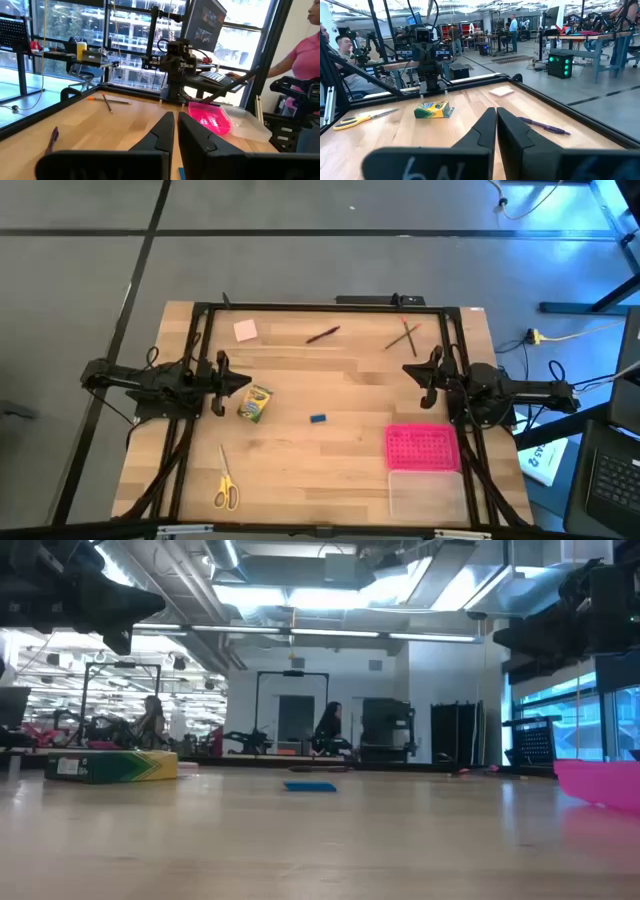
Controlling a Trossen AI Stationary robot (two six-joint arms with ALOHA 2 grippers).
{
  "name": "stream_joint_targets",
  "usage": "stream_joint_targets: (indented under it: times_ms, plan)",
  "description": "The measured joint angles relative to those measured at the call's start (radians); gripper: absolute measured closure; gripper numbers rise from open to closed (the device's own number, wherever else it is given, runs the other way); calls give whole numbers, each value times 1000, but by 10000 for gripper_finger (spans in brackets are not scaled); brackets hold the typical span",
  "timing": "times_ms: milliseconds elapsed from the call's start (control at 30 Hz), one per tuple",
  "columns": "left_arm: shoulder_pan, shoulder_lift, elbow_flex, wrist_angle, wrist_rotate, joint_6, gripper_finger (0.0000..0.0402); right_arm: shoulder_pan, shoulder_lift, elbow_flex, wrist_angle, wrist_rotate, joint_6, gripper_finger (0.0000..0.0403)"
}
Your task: Pack school essentials
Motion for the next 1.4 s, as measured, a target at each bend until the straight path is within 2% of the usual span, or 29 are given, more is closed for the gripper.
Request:
stream_joint_targets:
  times_ms: [1400]
  plan:
    - [0, 0, 0, 0, 0, 0, 383, 0, 0, 0, 31, -20, 6, 385]
